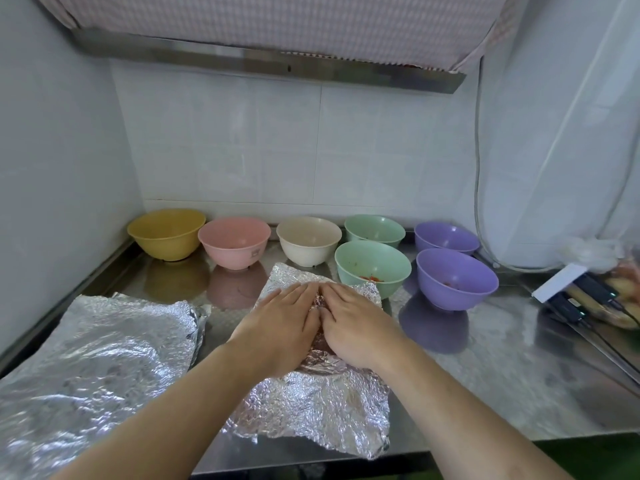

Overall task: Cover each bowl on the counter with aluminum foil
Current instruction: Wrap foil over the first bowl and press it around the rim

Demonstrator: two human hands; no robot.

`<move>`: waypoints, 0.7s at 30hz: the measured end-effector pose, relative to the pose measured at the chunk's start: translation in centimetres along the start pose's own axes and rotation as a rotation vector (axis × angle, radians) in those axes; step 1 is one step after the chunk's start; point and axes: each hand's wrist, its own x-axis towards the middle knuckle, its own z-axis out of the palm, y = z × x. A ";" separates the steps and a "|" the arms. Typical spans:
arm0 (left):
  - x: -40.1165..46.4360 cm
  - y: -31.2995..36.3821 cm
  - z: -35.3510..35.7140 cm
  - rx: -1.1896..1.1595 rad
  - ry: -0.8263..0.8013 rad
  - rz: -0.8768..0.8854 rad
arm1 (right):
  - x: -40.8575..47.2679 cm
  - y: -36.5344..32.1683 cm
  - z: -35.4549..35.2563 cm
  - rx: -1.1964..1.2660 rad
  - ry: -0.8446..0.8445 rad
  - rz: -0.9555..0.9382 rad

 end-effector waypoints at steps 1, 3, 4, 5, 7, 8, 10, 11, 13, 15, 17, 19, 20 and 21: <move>0.0 0.2 -0.3 -0.046 0.003 -0.071 | -0.5 -0.5 -0.5 0.016 -0.012 0.022; -0.2 0.8 -0.9 -0.135 -0.006 -0.182 | -1.2 -1.3 -1.5 0.009 -0.008 0.088; -0.3 1.2 -0.9 -0.141 0.000 -0.218 | -1.2 -1.5 -1.9 -0.008 0.011 0.122; -0.5 1.6 -0.8 -0.136 -0.007 -0.256 | -0.9 -1.7 -2.0 -0.018 0.028 0.144; -0.7 2.1 0.0 -0.179 -0.002 -0.373 | -0.3 -1.9 -2.0 -0.004 0.053 0.113; -0.7 2.3 0.3 -0.228 -0.011 -0.429 | 0.1 -1.8 -1.9 0.020 0.048 0.060; -0.9 2.4 0.8 -0.187 -0.024 -0.403 | 0.4 -1.5 -1.8 0.051 -0.001 -0.049; -1.1 2.3 0.8 -0.143 -0.037 -0.347 | 0.3 -1.3 -1.8 0.064 -0.031 -0.070; -1.2 1.6 0.5 -0.116 -0.033 -0.256 | -0.1 -0.9 -1.5 0.084 -0.043 -0.054; -1.2 0.6 -0.1 -0.172 0.019 -0.218 | -0.6 -1.0 -1.3 0.078 -0.032 0.010; -1.3 -0.2 -0.8 -0.216 0.047 -0.218 | -1.4 -1.7 -1.5 0.016 0.005 0.111; -1.4 -0.3 -0.9 -0.250 0.089 -0.259 | -1.9 -2.5 -1.9 -0.098 0.073 0.187; -1.5 0.1 -1.1 -0.270 0.085 -0.292 | -1.8 -2.6 -1.9 -0.121 0.111 0.183; -1.6 0.7 -1.3 -0.273 0.060 -0.321 | -1.6 -2.5 -1.9 -0.114 0.147 0.149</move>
